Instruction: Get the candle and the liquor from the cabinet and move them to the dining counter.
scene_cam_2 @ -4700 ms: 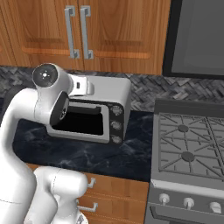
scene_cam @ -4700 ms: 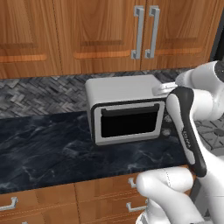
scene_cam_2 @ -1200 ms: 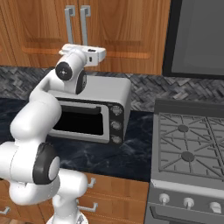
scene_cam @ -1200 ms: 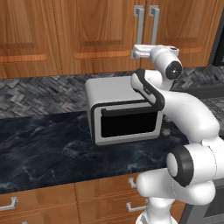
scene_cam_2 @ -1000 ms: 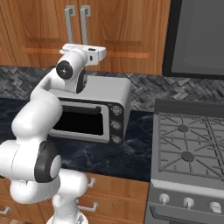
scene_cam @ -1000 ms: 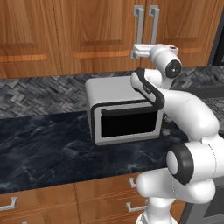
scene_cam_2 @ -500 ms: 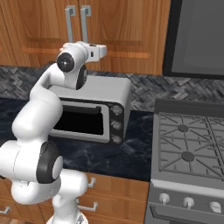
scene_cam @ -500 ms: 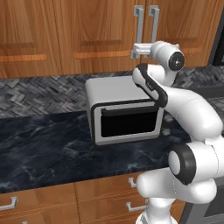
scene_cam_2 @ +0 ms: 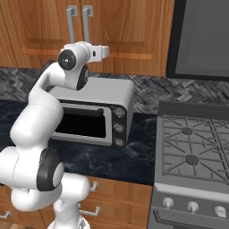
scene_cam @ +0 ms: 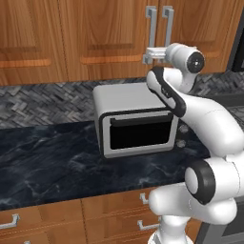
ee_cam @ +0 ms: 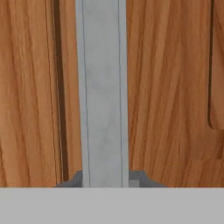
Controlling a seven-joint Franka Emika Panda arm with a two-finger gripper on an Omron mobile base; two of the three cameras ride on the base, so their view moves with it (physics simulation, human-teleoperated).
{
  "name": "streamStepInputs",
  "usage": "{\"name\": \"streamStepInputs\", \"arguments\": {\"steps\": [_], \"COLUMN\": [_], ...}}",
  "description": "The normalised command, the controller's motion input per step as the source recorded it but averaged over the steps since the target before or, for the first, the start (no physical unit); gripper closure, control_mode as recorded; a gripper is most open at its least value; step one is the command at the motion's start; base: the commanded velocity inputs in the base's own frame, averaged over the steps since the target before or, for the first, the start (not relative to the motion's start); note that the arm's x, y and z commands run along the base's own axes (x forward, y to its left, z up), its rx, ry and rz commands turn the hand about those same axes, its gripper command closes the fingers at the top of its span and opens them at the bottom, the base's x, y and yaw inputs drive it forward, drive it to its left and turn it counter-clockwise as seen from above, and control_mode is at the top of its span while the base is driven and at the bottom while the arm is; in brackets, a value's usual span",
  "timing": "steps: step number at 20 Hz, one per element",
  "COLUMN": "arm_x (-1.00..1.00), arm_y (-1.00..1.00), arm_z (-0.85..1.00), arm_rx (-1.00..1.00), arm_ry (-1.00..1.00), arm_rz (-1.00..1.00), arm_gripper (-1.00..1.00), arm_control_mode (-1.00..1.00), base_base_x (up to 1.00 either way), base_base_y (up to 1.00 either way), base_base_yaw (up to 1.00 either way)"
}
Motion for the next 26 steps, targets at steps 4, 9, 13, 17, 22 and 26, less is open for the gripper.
{"name": "streamStepInputs", "arguments": {"steps": [4, 9, 13, 17, 22, 26], "arm_x": [0.00, -0.15, -0.61, -0.94, -0.98, -0.77], "arm_y": [0.00, -0.25, -0.69, -0.89, -0.97, -0.96], "arm_z": [-0.26, -0.06, -0.05, -0.10, -0.03, 0.00], "arm_rx": [0.00, 0.00, 0.00, 0.03, 0.07, 0.06], "arm_ry": [0.10, 0.08, 0.01, -0.09, -0.06, 0.00], "arm_rz": [0.03, 0.05, 0.03, 0.00, 0.00, 0.00], "arm_gripper": [1.00, 1.00, 1.00, 1.00, 1.00, 1.00], "arm_control_mode": [-1.00, -1.00, -1.00, -1.00, -1.00, -1.00], "base_base_x": [0.00, 0.00, 0.00, 0.00, 0.00, 0.00], "base_base_y": [0.00, 0.00, 0.00, 0.00, 0.00, 0.00], "base_base_yaw": [0.00, 0.00, 0.00, 0.00, 0.00, 0.00]}}
